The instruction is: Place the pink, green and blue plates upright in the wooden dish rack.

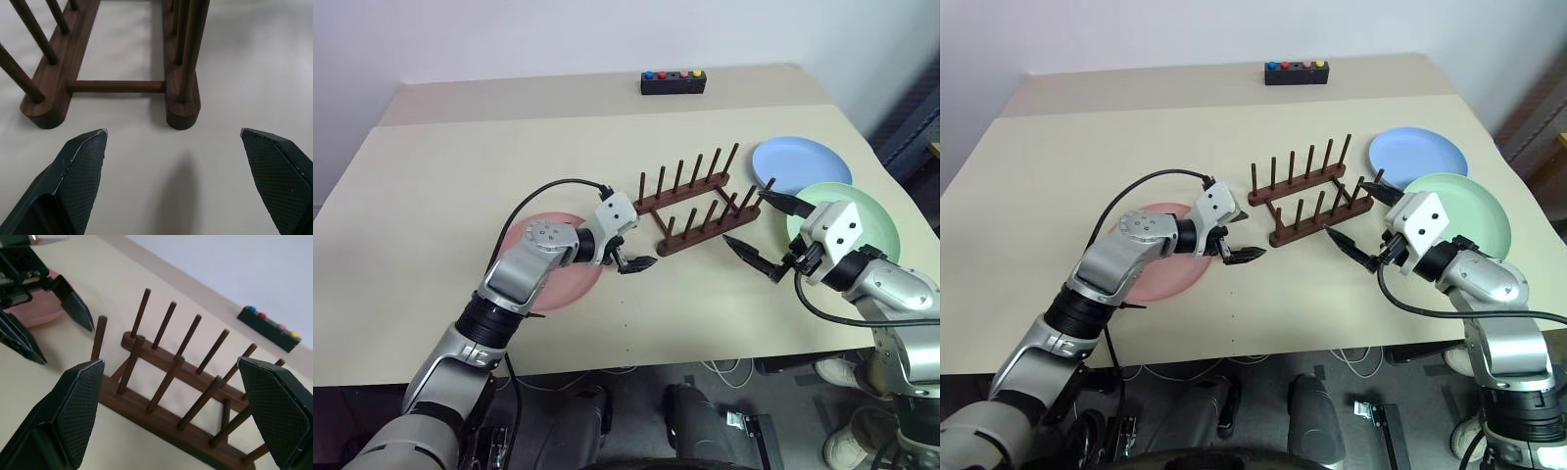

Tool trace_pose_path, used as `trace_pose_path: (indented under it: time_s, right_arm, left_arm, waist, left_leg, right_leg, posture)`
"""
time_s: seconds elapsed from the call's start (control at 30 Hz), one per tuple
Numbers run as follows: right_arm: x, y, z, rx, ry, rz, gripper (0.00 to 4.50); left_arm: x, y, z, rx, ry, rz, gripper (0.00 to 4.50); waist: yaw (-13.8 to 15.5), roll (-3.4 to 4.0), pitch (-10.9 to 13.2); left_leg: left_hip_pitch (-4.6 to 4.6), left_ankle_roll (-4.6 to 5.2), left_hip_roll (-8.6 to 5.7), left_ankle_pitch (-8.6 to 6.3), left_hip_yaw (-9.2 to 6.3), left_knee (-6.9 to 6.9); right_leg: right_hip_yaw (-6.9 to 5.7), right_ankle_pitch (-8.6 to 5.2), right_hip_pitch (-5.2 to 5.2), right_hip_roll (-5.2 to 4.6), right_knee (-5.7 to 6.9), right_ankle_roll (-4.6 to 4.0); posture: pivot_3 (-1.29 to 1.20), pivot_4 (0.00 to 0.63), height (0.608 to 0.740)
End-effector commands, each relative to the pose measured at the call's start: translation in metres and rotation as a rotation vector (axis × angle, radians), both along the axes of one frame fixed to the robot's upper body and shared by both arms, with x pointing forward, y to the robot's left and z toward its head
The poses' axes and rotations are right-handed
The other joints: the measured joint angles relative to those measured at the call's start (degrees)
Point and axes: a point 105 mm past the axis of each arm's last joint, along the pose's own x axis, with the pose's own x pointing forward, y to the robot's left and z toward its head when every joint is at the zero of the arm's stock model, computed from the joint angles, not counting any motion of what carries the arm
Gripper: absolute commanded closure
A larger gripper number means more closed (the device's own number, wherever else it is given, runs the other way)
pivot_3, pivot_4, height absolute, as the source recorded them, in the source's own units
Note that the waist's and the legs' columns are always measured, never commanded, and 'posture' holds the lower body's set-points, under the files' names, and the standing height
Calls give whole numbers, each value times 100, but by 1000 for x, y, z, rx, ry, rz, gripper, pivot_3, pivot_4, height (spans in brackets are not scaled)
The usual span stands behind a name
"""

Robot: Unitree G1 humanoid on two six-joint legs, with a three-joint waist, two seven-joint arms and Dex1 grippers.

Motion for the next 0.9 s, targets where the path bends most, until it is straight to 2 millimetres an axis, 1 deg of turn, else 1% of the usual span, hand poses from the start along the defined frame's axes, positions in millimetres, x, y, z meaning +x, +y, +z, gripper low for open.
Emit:
trace_pose_path:
  time_s: [0.03, 0.23, 0.3, 0.43, 0.6, 0.77, 0.83, 0.9]
  right_arm:
    - [-3, 4, 12, 0, -58, 2, 40]
    - [-4, 4, 11, 2, -59, -4, 40]
    - [-3, 4, 12, 1, -60, -6, 40]
    - [-4, 3, 12, -1, -62, -11, 40]
    - [-5, 2, 9, -6, -56, -15, 40]
    - [-5, 3, 8, -12, -55, -16, 40]
    - [-5, 3, 8, -17, -54, -17, 40]
    - [-5, 2, 8, -18, -53, -18, 0]
  left_arm:
    - [4, -8, 6, 11, -41, -3, 0]
    - [5, -18, -8, 22, -44, -15, 0]
    - [7, -22, -9, 13, -41, -16, 0]
    - [15, -23, -8, -14, -25, 25, 0]
    - [13, -26, -13, -12, 1, 13, 0]
    - [10, -40, -17, -14, 25, -11, 0]
    - [7, -43, -22, -12, 63, -16, 0]
    - [6, -45, -25, -9, 76, -10, 551]
  waist:
    - [5, 0, 0]
    - [8, 0, 0]
    - [8, 0, 0]
    - [7, 0, 0]
    - [-3, 0, 0]
    - [13, -1, 0]
    - [11, 0, 0]
    - [9, -1, 0]
  left_leg:
    - [0, 0, 0, 0, 0, 0]
    - [0, 0, -1, 0, 0, 2]
    - [0, 0, -1, 0, 0, 2]
    - [0, 0, -1, 0, 0, 2]
    - [0, 0, -1, 0, 0, 2]
    - [0, 0, -2, 0, 0, 3]
    - [0, 0, -2, 0, 0, 4]
    - [0, 0, -2, 0, 0, 3]
  right_leg:
    - [0, 0, 1, 0, -1, 0]
    - [0, 0, 1, -1, 0, 0]
    - [0, 0, 1, -1, 0, 1]
    - [-1, 0, 1, -1, 0, 0]
    - [-1, 0, 1, -1, 0, 1]
    - [-1, 0, 2, -1, 0, 1]
    - [-1, 0, 2, -1, 0, 1]
    - [-1, 0, 2, -1, 0, 1]
  posture:
    - [0, 150, 740]
    - [0, 150, 740]
    - [0, 150, 740]
    - [0, 150, 740]
    - [0, 150, 740]
    - [0, 150, 740]
    - [0, 150, 740]
    - [0, 150, 740]
